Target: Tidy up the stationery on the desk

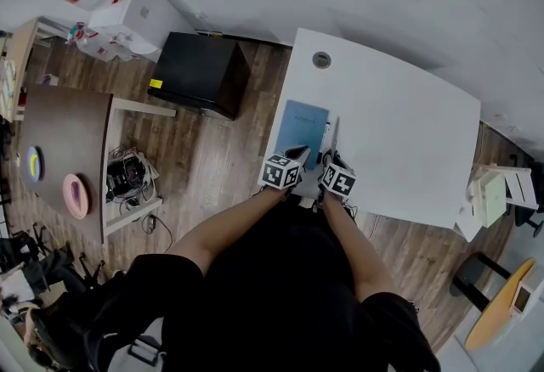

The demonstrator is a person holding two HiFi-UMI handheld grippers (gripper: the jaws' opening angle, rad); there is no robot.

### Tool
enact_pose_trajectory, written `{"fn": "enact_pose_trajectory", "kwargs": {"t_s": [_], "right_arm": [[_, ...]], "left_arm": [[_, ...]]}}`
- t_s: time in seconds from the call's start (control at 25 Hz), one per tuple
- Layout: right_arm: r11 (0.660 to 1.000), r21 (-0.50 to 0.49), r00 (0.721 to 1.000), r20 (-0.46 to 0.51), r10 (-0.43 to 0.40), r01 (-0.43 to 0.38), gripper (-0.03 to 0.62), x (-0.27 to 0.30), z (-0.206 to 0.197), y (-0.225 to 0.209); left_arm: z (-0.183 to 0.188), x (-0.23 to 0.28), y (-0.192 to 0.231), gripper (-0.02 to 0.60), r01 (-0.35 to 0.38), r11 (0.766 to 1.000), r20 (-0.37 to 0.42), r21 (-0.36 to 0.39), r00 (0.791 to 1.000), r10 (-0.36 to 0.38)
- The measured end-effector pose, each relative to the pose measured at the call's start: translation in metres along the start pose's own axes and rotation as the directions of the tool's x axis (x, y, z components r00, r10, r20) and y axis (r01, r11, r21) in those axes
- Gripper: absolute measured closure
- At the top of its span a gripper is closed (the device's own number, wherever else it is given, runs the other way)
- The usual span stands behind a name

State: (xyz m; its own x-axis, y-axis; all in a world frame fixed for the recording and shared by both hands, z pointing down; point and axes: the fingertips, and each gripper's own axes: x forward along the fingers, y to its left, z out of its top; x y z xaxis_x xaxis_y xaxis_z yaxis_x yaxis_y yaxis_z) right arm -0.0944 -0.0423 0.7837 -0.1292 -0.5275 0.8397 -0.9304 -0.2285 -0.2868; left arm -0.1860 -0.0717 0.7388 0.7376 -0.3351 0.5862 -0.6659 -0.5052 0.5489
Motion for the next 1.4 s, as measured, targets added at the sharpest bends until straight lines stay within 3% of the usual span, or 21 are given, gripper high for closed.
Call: {"fn": "enact_pose_trajectory", "kwargs": {"t_s": [0.68, 1.04, 1.16, 1.24, 1.4], "right_arm": [[0.998, 0.06, 0.997, 0.072, 0.027, -0.032, 0.476, -0.02, 0.004, 0.001], [0.984, -0.154, 0.972, 0.201, 0.124, -0.094, 0.477, -0.097, 0.04, -0.003], [0.971, -0.208, 0.958, 0.236, 0.164, -0.115, 0.526, -0.129, 0.046, -0.003], [0.956, -0.256, 0.94, 0.265, 0.214, -0.146, 0.553, -0.156, 0.05, 0.002], [0.909, -0.365, 0.878, 0.346, 0.331, -0.198, 0.559, -0.22, 0.052, 0.015]], "left_arm": [[-0.003, -0.011, 0.0, 0.566, 0.012, 1.0, 0.025, -0.013, 1.0, -0.012], [0.006, -0.036, -0.045, 0.566, 0.06, 0.994, 0.044, 0.087, 0.997, -0.064], [0.015, -0.054, -0.069, 0.566, 0.043, 0.991, 0.104, 0.125, 0.993, -0.057], [0.021, -0.067, -0.091, 0.566, 0.023, 0.99, 0.159, 0.136, 0.986, -0.045], [0.024, -0.09, -0.147, 0.566, -0.015, 0.985, 0.267, 0.174, 0.963, -0.033]]}}
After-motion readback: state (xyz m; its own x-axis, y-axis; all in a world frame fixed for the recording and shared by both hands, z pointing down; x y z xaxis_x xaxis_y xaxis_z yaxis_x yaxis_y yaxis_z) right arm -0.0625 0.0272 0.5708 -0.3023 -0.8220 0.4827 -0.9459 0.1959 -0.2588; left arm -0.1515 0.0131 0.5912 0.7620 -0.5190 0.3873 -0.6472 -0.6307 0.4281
